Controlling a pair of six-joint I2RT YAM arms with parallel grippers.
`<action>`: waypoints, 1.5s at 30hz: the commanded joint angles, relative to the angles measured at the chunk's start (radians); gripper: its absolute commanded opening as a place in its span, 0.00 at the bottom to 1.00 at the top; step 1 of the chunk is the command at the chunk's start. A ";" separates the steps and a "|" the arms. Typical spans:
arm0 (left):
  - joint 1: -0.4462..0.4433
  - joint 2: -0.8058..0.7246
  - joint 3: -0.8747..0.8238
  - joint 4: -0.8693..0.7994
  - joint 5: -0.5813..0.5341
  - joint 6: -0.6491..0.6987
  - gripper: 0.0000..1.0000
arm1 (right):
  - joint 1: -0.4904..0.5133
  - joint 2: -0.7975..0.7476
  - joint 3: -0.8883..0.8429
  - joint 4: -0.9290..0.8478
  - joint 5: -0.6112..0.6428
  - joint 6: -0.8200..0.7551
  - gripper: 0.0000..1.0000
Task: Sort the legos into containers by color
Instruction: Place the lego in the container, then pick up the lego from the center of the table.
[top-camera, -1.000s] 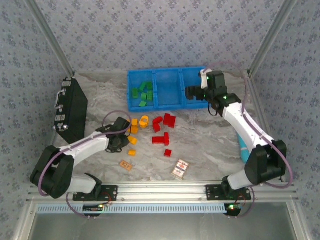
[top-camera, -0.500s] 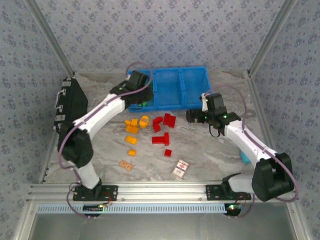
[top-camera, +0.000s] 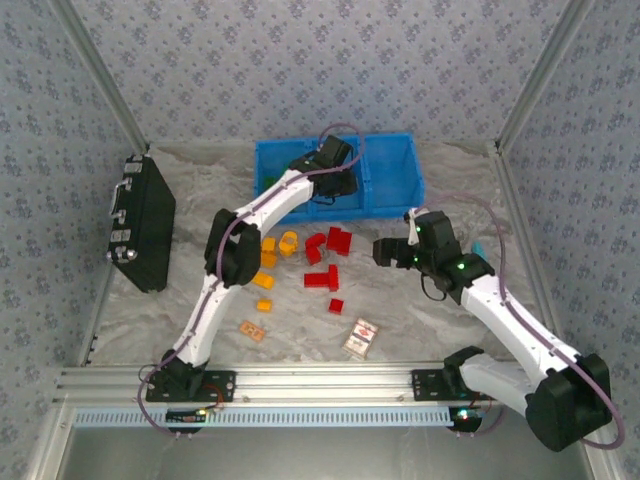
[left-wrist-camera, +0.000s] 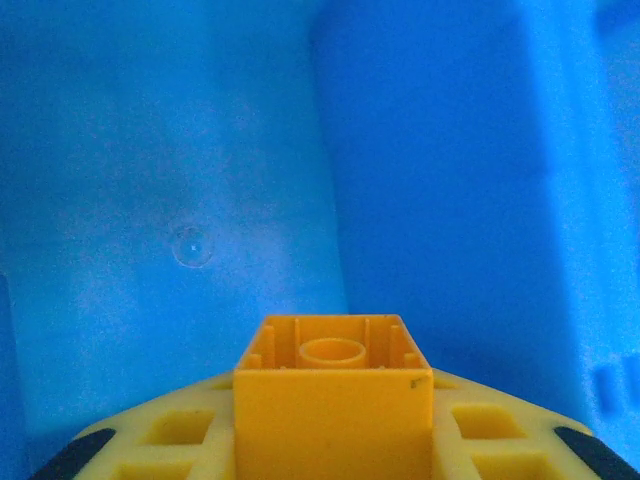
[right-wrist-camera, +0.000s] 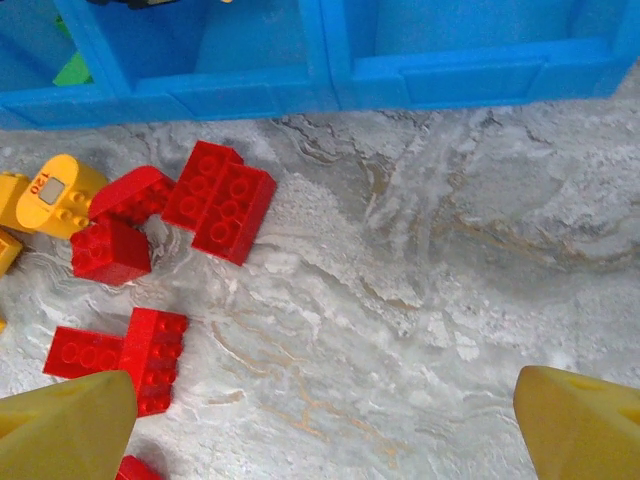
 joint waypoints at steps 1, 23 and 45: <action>0.001 -0.020 0.078 -0.053 0.011 0.038 0.34 | 0.004 -0.024 -0.011 -0.048 0.037 0.018 0.99; -0.078 -0.724 -0.685 -0.027 -0.263 0.546 0.70 | 0.007 -0.007 0.004 -0.015 0.006 -0.069 1.00; 0.065 -0.657 -1.071 0.260 -0.040 0.363 0.64 | -0.021 0.099 0.136 -0.114 0.089 -0.025 1.00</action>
